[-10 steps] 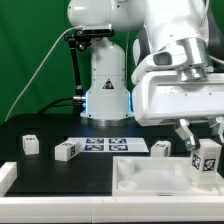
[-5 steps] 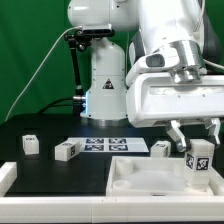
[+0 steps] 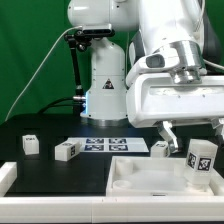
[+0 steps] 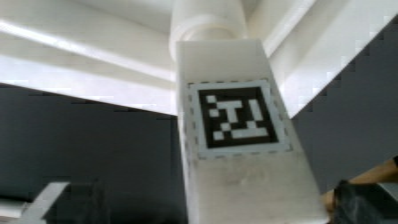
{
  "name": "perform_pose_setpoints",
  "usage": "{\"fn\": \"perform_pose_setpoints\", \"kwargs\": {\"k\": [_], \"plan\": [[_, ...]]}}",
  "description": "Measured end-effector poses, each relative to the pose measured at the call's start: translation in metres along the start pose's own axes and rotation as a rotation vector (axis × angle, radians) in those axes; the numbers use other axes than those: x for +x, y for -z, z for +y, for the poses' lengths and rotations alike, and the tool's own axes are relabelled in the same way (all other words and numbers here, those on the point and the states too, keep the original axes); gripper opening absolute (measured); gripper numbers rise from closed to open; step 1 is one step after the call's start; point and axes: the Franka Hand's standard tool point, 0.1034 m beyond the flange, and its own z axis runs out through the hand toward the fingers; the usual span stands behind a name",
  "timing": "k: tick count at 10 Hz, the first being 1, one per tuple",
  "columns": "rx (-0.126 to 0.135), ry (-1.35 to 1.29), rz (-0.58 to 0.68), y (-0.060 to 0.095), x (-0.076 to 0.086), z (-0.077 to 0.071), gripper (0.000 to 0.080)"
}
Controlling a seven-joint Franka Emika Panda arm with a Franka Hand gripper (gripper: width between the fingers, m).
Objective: Assemble one leg
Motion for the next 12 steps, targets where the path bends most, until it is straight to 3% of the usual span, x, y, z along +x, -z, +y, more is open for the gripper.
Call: {"fn": "perform_pose_setpoints", "kwargs": {"k": [2,6,7,8,10,11,12], "plan": [[0.000,0.000,0.000,0.000,0.001,0.000,0.0649],[0.013,0.015,-0.051,0.023,0.023,-0.001,0.0649],[0.017,0.014,-0.062,0.019,0.018,-0.002,0.0649],[0.048,0.009,-0.183,0.017,0.010,-0.010,0.0649],[0.061,0.008,-0.260,0.010,0.011,-0.009,0.0649],[0.088,0.006,-0.381,0.008,0.002,-0.009,0.0649],[0.107,0.006,-0.464,0.007,0.004,-0.007,0.0649]]}}
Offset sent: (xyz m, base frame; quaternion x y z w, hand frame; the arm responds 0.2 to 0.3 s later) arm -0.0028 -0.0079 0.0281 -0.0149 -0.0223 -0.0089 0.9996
